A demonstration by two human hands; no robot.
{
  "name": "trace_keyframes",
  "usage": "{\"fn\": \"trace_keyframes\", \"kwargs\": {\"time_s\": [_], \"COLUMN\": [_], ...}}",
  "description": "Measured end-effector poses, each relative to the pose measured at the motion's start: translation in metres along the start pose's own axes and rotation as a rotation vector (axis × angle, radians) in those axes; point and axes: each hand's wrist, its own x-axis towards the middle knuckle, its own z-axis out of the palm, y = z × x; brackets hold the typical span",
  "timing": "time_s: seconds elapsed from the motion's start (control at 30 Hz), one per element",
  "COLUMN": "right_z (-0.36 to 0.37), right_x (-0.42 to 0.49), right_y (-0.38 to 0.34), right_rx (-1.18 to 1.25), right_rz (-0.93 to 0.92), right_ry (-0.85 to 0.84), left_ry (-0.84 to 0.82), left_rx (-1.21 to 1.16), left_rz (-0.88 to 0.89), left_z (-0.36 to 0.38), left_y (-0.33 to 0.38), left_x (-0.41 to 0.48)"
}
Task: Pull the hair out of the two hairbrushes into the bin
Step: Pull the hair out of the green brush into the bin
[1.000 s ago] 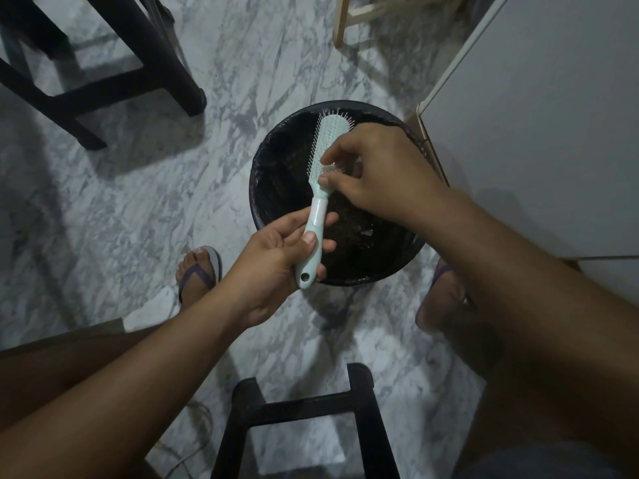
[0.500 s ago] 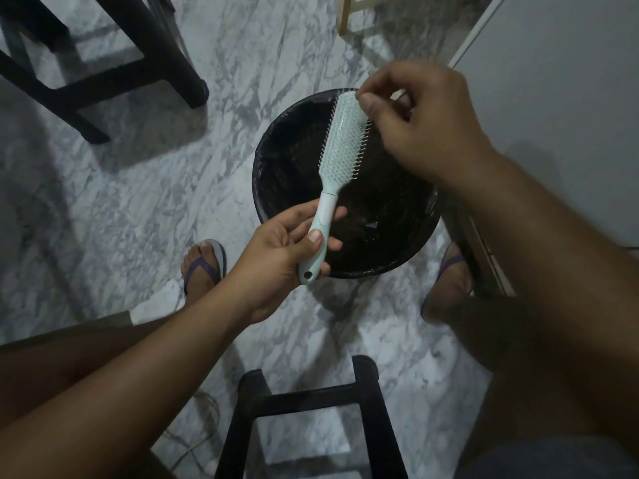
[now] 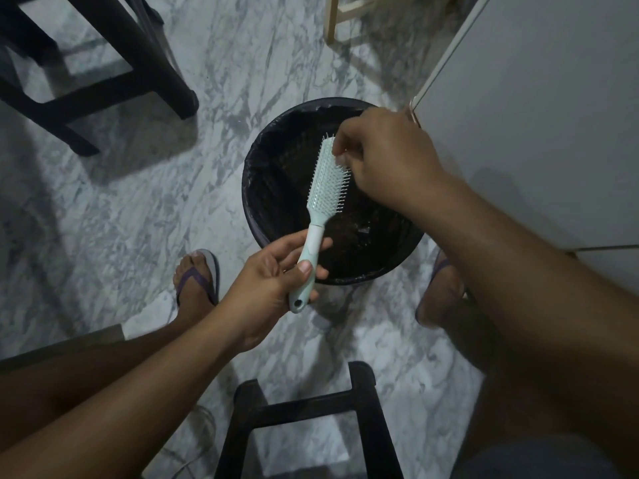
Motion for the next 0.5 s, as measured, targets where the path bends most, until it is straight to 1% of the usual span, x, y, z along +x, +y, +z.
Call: {"fn": "trace_keyframes", "kwargs": {"time_s": [0.07,0.17,0.23,0.3,0.33,0.4,0.43,0.5], "right_z": [0.009,0.016,0.010,-0.002,-0.006,-0.007,-0.005,0.002], "right_x": [0.000,0.002,0.006,0.012,0.014,0.014,0.012,0.004], "right_y": [0.002,0.006,0.009,0.015,0.020,0.027,0.026,0.020], "right_rx": [0.040,0.289,0.444,0.538,0.574,0.627,0.621,0.603], "right_rz": [0.021,0.115,0.182,0.241,0.268,0.295,0.299,0.302], "right_ry": [-0.009,0.001,0.096,0.245,0.280,0.256,0.212,0.064], "left_ry": [0.026,0.053,0.070,0.082,0.081,0.069,0.060,0.049], "left_rx": [0.000,-0.030,-0.069,-0.085,-0.081,-0.084,-0.095,-0.115], "left_rz": [-0.007,-0.016,-0.025,-0.027,-0.023,-0.022,-0.027,-0.036], "left_z": [0.000,0.002,0.004,0.005,0.004,0.005,0.005,0.007], "left_y": [-0.001,0.000,0.002,0.005,0.006,0.010,0.011,0.015], "left_x": [0.001,0.002,0.003,0.004,0.004,0.004,0.004,0.005]}}
